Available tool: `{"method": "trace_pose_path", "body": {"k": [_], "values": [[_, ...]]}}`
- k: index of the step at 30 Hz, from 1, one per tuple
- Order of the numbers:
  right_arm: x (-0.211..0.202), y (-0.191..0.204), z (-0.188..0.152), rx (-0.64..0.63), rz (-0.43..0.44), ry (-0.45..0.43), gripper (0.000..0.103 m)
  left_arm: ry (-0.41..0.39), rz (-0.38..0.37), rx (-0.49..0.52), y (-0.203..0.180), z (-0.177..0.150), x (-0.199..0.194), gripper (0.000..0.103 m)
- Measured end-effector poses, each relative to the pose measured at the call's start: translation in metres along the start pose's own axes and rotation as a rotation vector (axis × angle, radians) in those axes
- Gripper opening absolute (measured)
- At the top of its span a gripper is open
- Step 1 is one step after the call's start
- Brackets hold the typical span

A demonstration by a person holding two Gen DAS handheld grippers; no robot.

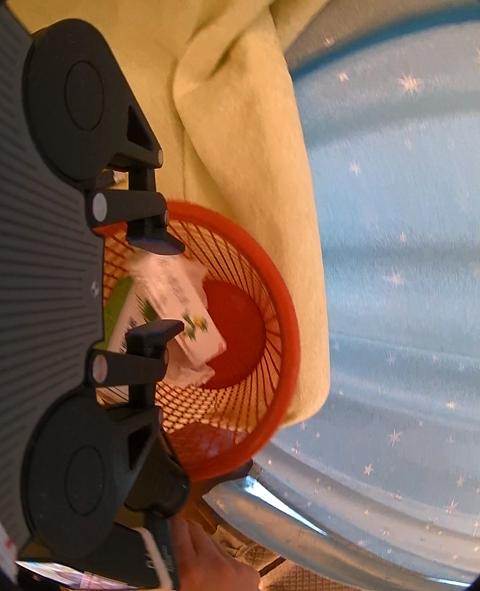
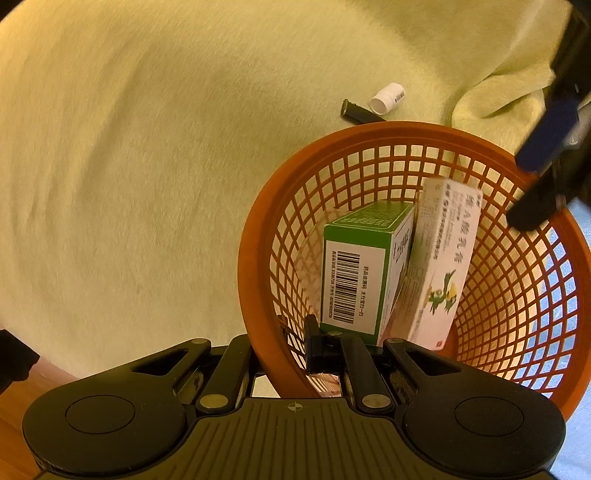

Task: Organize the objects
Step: 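Carry the ointment box over the basket and release it inside, then withdraw the left tool and lower it to the black lighter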

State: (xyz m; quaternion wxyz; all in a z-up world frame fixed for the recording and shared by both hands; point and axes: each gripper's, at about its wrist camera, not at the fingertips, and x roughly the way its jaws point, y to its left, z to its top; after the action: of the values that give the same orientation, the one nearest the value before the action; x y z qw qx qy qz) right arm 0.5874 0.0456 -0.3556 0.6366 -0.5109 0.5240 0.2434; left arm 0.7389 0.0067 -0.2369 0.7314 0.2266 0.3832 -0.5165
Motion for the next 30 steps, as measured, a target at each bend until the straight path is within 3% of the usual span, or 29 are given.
{"method": "trace_pose_path", "body": {"k": [14,30], "values": [[-0.001,0.001,0.0,0.002,0.0,0.003,0.005,0.001,0.133,-0.128,0.035,-0.044,-0.026,0.033],[-0.001,0.0,0.0,0.007,0.003,0.006,0.005,0.062,0.272,-0.298,0.065,-0.101,-0.017,0.036]]}}
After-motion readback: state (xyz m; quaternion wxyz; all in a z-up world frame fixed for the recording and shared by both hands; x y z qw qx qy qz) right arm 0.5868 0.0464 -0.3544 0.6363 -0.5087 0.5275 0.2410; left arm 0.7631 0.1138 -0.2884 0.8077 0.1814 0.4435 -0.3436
